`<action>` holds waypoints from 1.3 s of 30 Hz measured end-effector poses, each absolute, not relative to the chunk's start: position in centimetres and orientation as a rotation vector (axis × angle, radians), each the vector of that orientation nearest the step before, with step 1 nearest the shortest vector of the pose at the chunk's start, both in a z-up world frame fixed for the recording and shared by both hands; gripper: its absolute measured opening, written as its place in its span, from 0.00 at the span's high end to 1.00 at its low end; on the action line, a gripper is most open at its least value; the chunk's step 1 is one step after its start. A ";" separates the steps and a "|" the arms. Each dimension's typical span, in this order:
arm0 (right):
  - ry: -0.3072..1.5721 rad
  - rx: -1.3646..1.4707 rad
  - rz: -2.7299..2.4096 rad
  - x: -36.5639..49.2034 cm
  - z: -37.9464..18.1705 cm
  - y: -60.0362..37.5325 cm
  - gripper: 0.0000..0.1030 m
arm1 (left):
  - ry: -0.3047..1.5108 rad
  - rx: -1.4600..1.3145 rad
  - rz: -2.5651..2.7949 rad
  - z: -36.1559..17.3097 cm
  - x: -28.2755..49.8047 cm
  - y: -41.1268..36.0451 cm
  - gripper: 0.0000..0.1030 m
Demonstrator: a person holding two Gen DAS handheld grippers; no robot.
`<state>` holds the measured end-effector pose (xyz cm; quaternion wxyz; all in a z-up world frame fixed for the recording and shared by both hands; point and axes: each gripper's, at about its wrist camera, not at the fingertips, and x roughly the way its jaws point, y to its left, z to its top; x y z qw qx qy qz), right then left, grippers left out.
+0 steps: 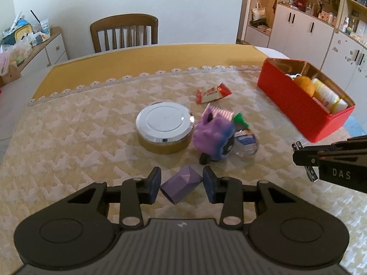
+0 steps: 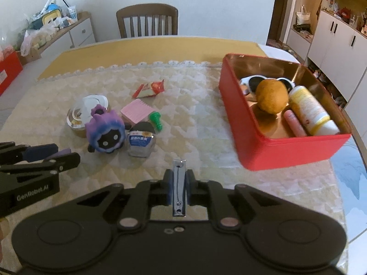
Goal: Organize rigid objects
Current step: 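Carry the nail clipper and purple eraser with both grippers over the red tin box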
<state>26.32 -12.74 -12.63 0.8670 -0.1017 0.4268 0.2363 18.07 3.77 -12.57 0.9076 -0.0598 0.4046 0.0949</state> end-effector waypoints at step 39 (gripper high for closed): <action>0.797 -0.150 0.548 36.5 -6.2 -26.7 0.90 | 0.771 -0.103 0.028 -5.2 30.0 -11.9 0.63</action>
